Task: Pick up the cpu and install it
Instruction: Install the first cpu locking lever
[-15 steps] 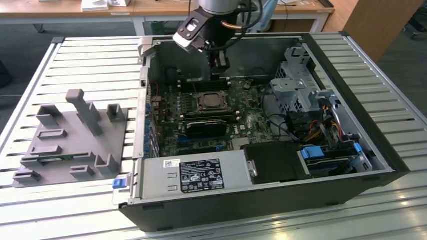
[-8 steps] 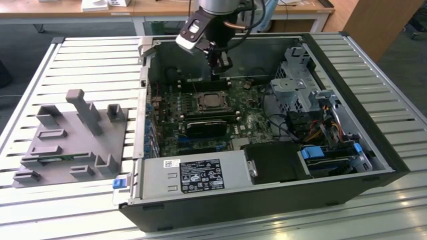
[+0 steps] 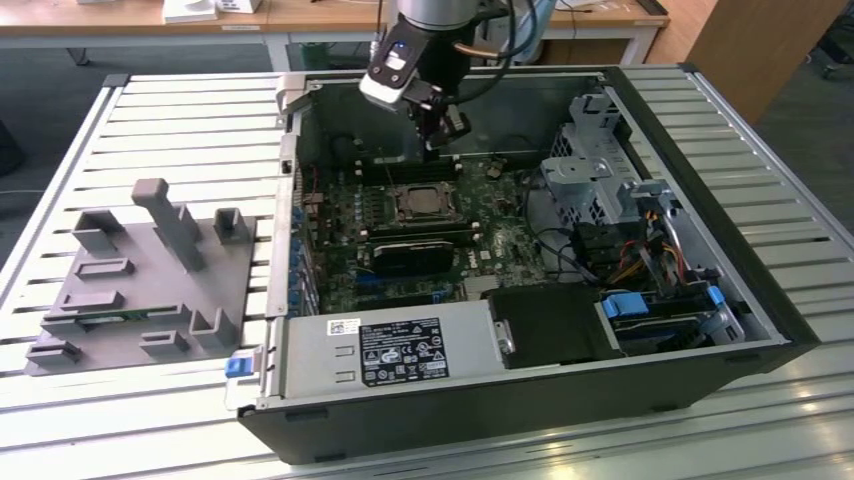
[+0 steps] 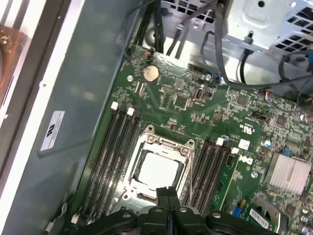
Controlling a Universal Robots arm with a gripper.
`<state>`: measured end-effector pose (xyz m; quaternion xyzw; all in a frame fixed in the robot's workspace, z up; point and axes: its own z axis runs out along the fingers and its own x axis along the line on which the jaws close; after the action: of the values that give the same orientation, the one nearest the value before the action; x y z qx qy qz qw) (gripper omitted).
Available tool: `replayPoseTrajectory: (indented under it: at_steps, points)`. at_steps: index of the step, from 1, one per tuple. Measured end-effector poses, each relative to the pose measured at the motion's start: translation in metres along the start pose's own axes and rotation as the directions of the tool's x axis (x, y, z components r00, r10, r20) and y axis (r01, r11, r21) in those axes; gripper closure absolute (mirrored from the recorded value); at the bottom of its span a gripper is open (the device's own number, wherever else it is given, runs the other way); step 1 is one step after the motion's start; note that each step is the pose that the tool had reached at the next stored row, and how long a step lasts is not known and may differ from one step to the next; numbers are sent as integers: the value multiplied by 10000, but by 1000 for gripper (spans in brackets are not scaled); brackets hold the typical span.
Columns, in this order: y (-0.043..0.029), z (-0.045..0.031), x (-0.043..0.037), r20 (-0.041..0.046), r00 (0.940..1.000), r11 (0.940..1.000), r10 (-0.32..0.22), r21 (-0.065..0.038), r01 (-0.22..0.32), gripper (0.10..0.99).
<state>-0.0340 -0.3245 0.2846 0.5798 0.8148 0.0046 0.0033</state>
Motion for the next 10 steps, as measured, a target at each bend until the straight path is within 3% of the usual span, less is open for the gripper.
replayPoseTrajectory:
  at_steps: [10]
  points:
    - [0,0,0,-12,9954,9954,-954,-1,954,980]
